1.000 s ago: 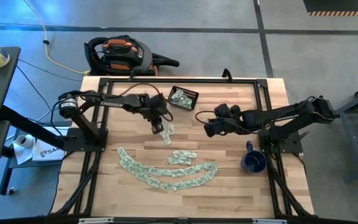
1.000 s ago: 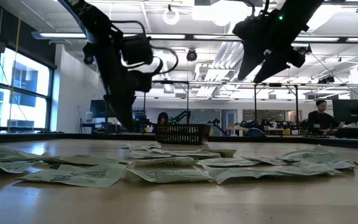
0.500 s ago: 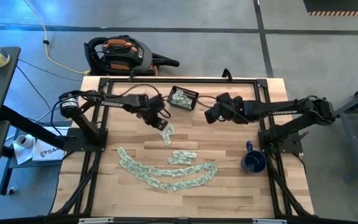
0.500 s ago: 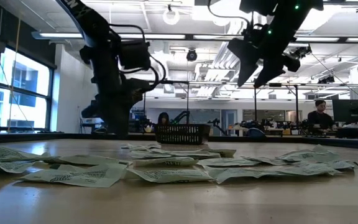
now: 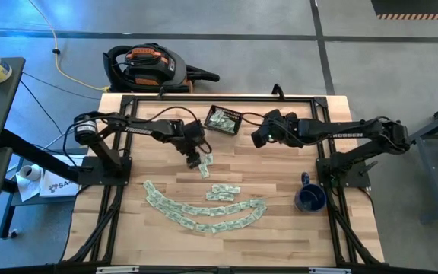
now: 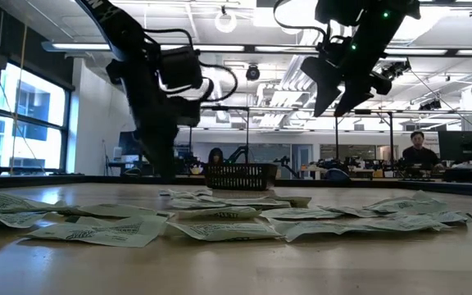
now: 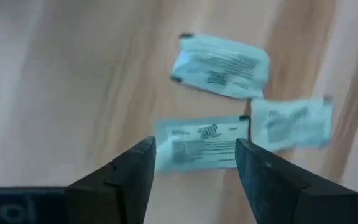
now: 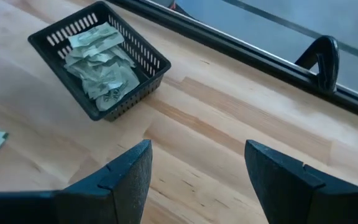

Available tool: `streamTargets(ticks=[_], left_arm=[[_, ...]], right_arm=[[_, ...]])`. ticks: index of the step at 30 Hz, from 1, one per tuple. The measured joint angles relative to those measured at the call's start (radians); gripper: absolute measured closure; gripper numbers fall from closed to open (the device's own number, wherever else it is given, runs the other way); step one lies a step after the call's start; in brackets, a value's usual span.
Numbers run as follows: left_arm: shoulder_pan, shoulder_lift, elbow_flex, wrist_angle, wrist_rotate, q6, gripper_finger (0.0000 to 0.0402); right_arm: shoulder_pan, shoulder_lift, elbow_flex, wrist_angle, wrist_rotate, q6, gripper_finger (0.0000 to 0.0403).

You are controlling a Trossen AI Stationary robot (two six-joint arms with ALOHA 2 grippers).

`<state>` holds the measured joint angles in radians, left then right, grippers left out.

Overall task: Pick and place Stevia / Truvia into bins
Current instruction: Put the stevia packet into the black bin

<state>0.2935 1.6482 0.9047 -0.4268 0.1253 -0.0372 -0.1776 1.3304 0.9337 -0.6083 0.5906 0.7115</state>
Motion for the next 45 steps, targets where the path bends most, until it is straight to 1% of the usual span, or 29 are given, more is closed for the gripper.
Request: streamTargets(ticks=[3,6,9,13,20,23,26,32,35,37,40,42,44,45], left_arm=[[0.001,0.000,0.000,0.024,-0.005,0.279,0.0152],[0.001,0.000,0.000,0.042,-0.007,0.483,0.0166],[0.000,0.018,0.001,0.051,0.002,0.598,0.0182],[0.000,0.050,0.001,0.052,0.009,0.676,0.0202],[0.001,0.096,0.007,0.052,0.019,0.688,0.0226],[0.001,0.097,0.007,0.043,0.013,0.687,0.0244],[-0.001,0.098,0.005,0.040,-0.008,0.688,0.0279],[0.000,0.098,0.008,0.035,-0.062,0.659,0.0375],[0.000,0.100,0.044,0.002,-0.100,0.600,0.0381],[0.001,0.101,0.082,-0.041,-0.144,0.561,0.0371],[0.003,0.100,0.160,-0.084,-0.203,0.553,0.0359],[0.011,0.096,0.226,-0.117,-0.229,0.557,0.0364],[0.031,0.096,0.289,-0.154,-0.232,0.572,0.0378],[0.045,0.097,0.317,-0.148,-0.232,0.585,0.0381]], right_arm=[[0.000,0.000,0.000,0.000,-0.004,-0.013,0.0157],[0.000,0.000,0.000,0.000,-0.004,-0.013,0.0157],[0.000,0.000,0.000,0.000,-0.004,-0.015,0.0157],[0.000,0.000,0.000,-0.002,-0.006,-0.028,0.0157],[0.000,0.000,0.000,-0.008,-0.012,-0.040,0.0157],[0.000,0.000,0.000,-0.011,-0.012,-0.040,0.0157],[-0.006,0.000,0.000,-0.011,-0.012,-0.041,0.0157],[-0.027,0.000,0.000,-0.016,-0.019,-0.041,0.0157],[-0.028,0.000,0.000,-0.016,-0.031,-0.049,0.0157],[-0.019,-0.006,0.000,-0.014,-0.015,-0.059,0.0157],[0.002,-0.030,-0.001,-0.011,0.045,-0.057,0.0157],[0.015,-0.051,-0.001,-0.012,0.092,-0.045,0.0157],[0.023,-0.081,-0.001,-0.023,0.141,-0.021,0.0157],[0.025,-0.098,-0.001,-0.029,0.165,-0.009,0.0157]])
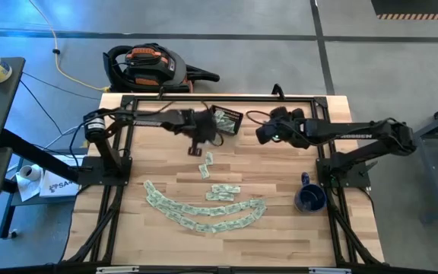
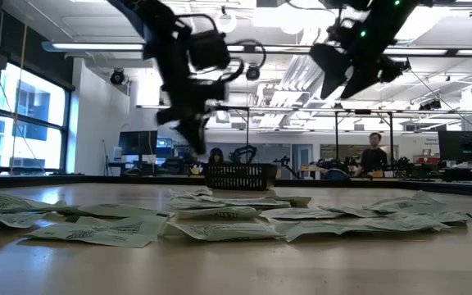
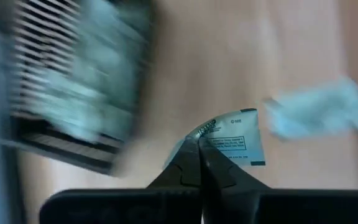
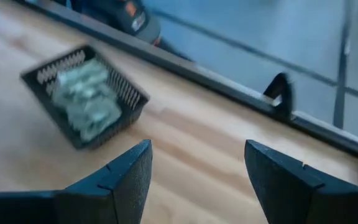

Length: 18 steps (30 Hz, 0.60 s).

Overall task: Pick and place Stevia / Truvia into bins
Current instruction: Put the stevia packet into the black bin

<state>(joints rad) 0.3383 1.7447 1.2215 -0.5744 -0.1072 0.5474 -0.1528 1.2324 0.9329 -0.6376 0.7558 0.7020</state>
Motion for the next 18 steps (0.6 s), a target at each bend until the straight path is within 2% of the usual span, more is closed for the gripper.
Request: streamTargets(ticks=[3,7,10,14,18], left_arm=[[0.063,-0.001,0.056,0.107,0.006,0.023,0.0381],[0.162,0.023,0.102,0.245,0.115,0.045,0.0379],[0.201,0.093,0.159,0.234,0.136,0.059,0.0375],[0.197,0.195,0.237,0.195,0.151,0.050,0.0378],[0.172,0.263,0.282,0.101,0.096,0.085,0.0373]], right_arm=[[0.005,-0.048,0.000,-0.029,0.051,0.026,0.0157],[0.002,-0.088,0.000,-0.065,0.068,0.030,0.0157],[0.001,-0.095,0.000,-0.092,0.064,0.030,0.0157],[0.001,-0.094,0.000,-0.100,0.055,0.041,0.0157],[0.001,-0.094,0.000,-0.110,0.043,0.057,0.0157]])
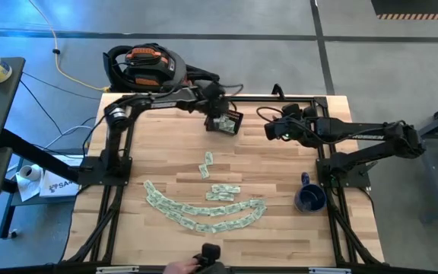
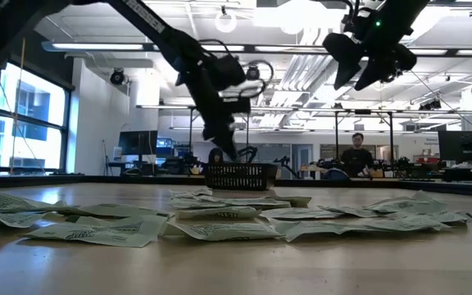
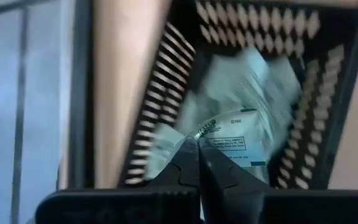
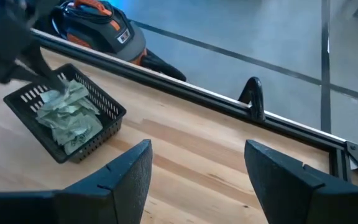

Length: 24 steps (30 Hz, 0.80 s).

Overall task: Pick and place Stevia / Truvia into bins
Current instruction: Put the stevia packet into the black bin

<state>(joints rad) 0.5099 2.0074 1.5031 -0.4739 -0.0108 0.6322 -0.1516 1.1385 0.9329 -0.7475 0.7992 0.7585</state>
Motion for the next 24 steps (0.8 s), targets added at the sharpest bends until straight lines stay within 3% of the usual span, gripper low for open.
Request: streamTargets(ticks=[4,13,24], left_arm=[[-0.002,0.034,0.002,-0.069,-0.012,0.032,0.0369],[0.000,0.033,0.004,-0.048,-0.153,-0.135,0.0344],[-0.009,-0.006,0.003,-0.119,-0.090,-0.323,0.0257]], right_arm=[[0.000,0.000,0.000,-0.026,-0.006,0.000,0.0157],[0.000,0.000,0.000,-0.041,0.005,0.000,0.0157],[0.000,0.001,0.000,-0.062,0.006,-0.007,0.0157]])
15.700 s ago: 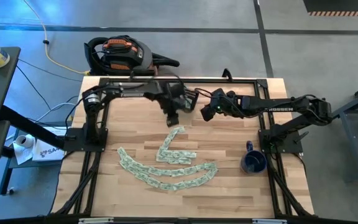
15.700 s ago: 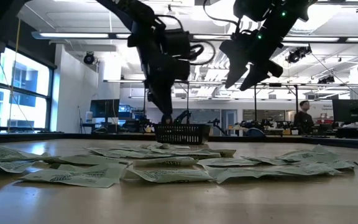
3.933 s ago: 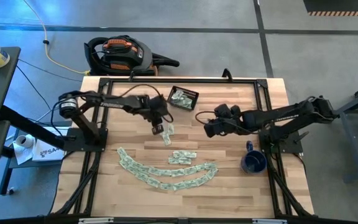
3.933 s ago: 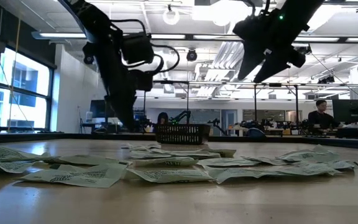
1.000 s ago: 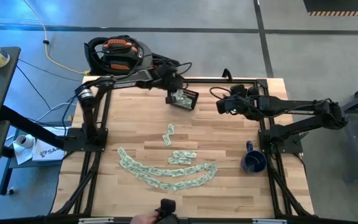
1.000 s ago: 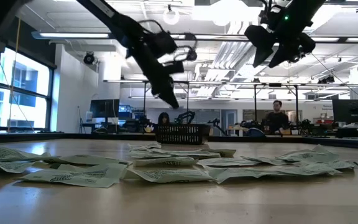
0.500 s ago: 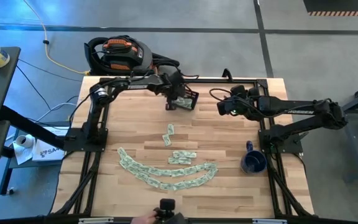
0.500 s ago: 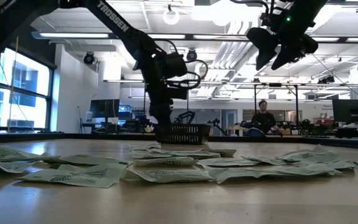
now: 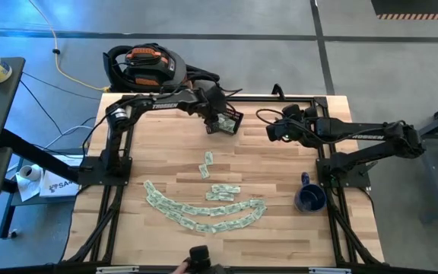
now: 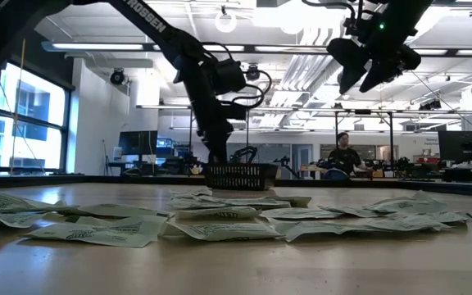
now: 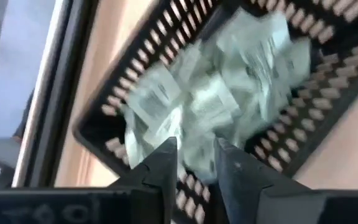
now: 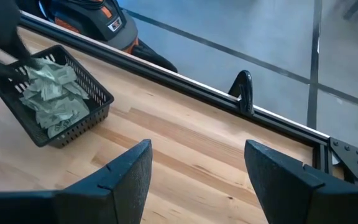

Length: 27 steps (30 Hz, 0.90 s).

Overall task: Pick and place Stevia / Truvia into bins
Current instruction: Put the stevia packet into the black bin

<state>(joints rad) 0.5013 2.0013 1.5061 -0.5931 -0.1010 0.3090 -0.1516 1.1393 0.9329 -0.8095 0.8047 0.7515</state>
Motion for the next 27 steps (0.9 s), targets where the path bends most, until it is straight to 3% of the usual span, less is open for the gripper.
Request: streamTargets(ticks=[4,9,12,21,27], left_arm=[[-0.024,-0.049,0.000,-0.092,0.007,-0.013,0.0240],[-0.077,-0.127,0.001,-0.248,0.300,0.094,0.0236],[-0.106,-0.121,0.001,-0.304,0.354,0.149,0.0236],[-0.147,-0.020,0.000,-0.311,0.282,-0.548,0.0236],[-0.251,-0.004,0.000,-0.323,0.097,-0.717,0.0236]], right_arm=[[0.000,0.000,0.000,-0.008,0.000,0.000,0.0157],[0.000,0.000,0.000,-0.018,0.000,-0.001,0.0157],[0.000,0.000,0.000,-0.019,0.000,-0.007,0.0157],[0.000,0.000,0.000,-0.021,-0.022,0.010,0.0157],[0.000,0.000,0.000,-0.022,-0.033,0.035,0.0157]])
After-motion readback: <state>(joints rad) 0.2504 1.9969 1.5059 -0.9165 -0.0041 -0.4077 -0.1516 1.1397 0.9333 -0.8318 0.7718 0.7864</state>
